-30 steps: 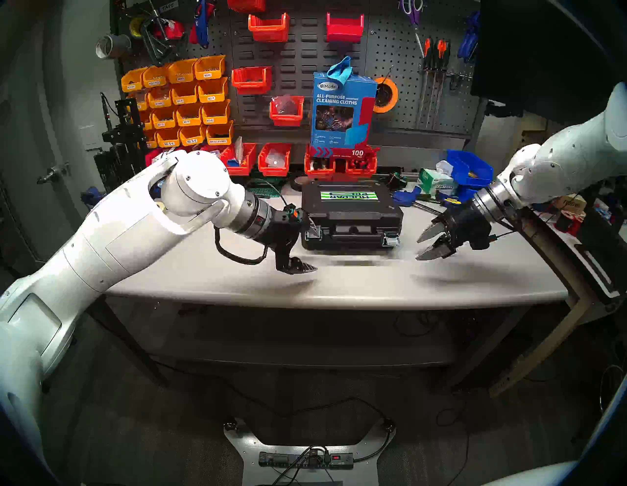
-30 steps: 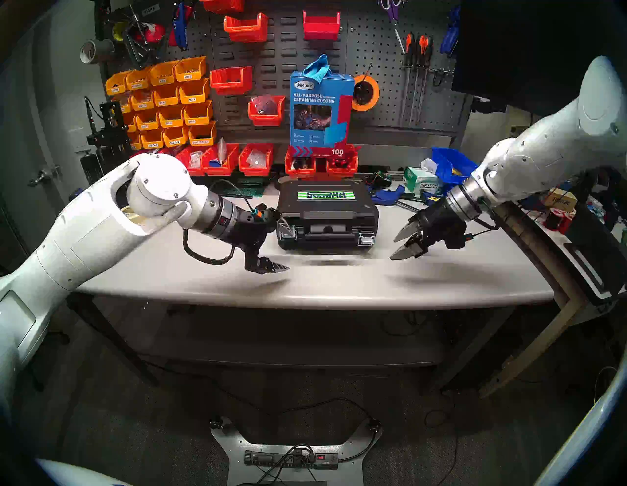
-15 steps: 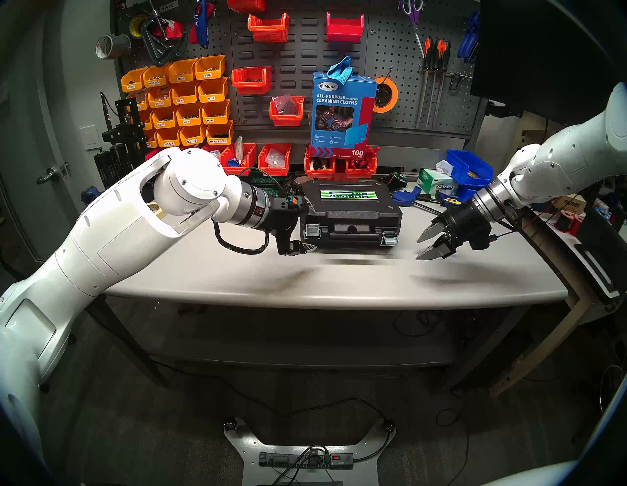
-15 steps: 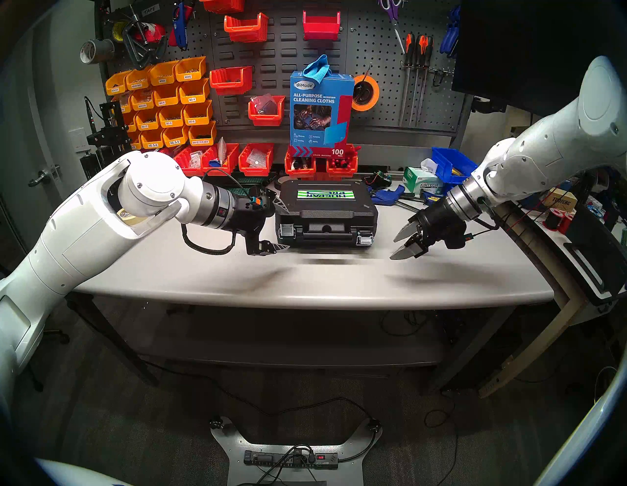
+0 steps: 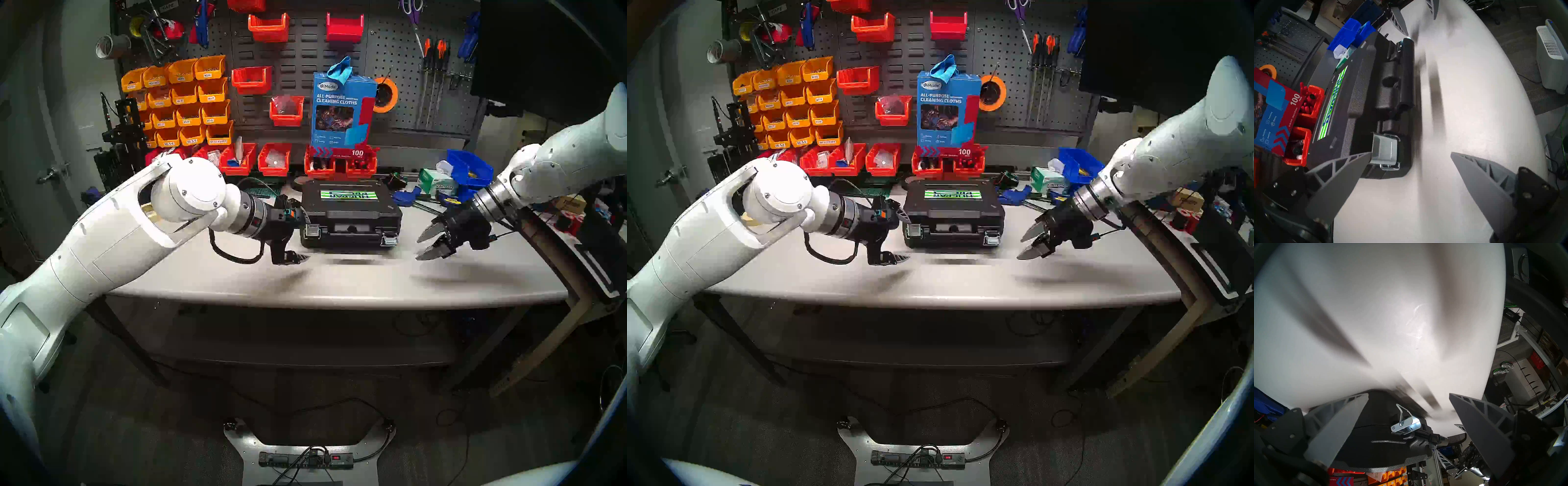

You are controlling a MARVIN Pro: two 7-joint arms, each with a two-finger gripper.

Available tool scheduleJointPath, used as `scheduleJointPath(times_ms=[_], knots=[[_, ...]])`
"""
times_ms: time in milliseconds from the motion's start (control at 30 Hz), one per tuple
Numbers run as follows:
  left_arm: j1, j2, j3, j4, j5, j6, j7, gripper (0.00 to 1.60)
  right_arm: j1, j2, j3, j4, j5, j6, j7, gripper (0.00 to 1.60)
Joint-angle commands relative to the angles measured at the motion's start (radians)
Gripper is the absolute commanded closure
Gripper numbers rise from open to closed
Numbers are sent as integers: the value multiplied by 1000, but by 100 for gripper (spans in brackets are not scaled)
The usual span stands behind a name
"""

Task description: Open the tool box

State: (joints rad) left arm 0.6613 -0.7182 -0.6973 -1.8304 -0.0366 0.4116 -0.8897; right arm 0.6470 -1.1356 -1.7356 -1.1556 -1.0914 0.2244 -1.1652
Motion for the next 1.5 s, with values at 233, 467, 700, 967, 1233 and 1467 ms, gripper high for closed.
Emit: scheduleJointPath(times_ms=[233, 467, 700, 967, 1233, 1467], knots=[[5, -31, 39, 40, 22, 0, 1, 0, 8, -3, -1, 2, -2, 2, 3, 0], [30, -21, 63, 36, 22, -14, -9, 160, 7, -2, -1, 2, -2, 2, 2, 0], [28, -12, -13, 74, -62, -45, 17, 37, 7, -2, -1, 2, -2, 2, 3, 0], [40, 2, -80, 120, -140, -63, 47, 0, 7, -2, -1, 2, -2, 2, 2, 0], [79, 29, -161, 153, -223, -61, 107, 0, 7, -2, -1, 2, -2, 2, 2, 0], [123, 60, -211, 150, -274, -47, 155, 0, 7, -2, -1, 2, -2, 2, 3, 0]])
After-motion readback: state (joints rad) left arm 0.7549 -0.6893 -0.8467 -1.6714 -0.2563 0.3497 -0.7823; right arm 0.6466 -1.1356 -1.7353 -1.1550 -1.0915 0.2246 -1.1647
